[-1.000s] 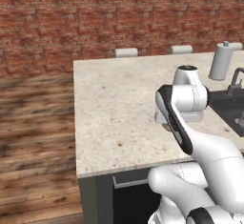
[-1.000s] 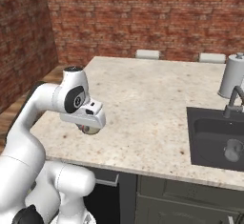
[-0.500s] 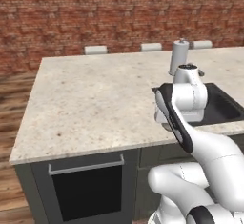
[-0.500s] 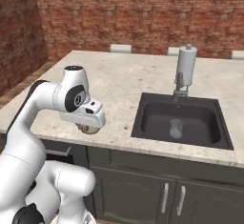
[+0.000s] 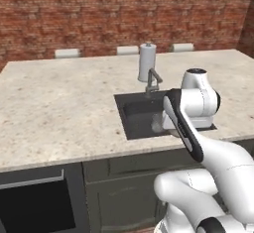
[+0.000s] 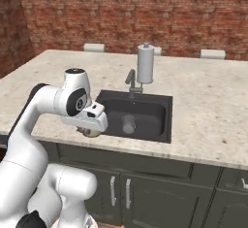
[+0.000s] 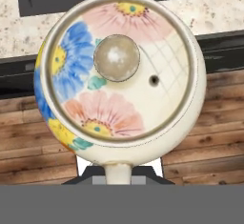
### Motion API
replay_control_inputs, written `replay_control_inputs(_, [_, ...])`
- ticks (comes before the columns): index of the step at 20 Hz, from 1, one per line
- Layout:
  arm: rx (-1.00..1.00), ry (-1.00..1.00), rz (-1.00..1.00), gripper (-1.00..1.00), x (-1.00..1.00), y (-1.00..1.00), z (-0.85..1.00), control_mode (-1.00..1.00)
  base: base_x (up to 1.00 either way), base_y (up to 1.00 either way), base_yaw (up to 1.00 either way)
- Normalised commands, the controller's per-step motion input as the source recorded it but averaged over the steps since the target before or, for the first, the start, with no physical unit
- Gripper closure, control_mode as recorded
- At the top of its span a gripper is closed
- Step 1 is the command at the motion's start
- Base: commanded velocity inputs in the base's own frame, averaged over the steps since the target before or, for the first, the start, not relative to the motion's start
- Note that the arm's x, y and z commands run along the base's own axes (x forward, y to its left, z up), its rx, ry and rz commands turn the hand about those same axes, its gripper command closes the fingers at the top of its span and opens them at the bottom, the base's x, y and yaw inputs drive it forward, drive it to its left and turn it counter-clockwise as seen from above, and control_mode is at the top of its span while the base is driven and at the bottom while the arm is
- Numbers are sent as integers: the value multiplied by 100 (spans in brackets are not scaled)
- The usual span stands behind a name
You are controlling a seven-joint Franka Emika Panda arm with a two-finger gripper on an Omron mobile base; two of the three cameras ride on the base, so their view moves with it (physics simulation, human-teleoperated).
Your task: Pick the teapot and jug and place them in the sink. Then turn on the water.
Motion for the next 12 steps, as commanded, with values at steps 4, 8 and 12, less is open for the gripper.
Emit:
replay_control_inputs(4, [0, 0, 0, 100, 0, 0, 0, 100, 18, -44, 0])
replay_control_inputs(8, [0, 0, 0, 100, 0, 0, 0, 100, 54, -5, 1])
replay_control_inputs(12, [0, 0, 0, 100, 0, 0, 0, 100, 56, -45, 8])
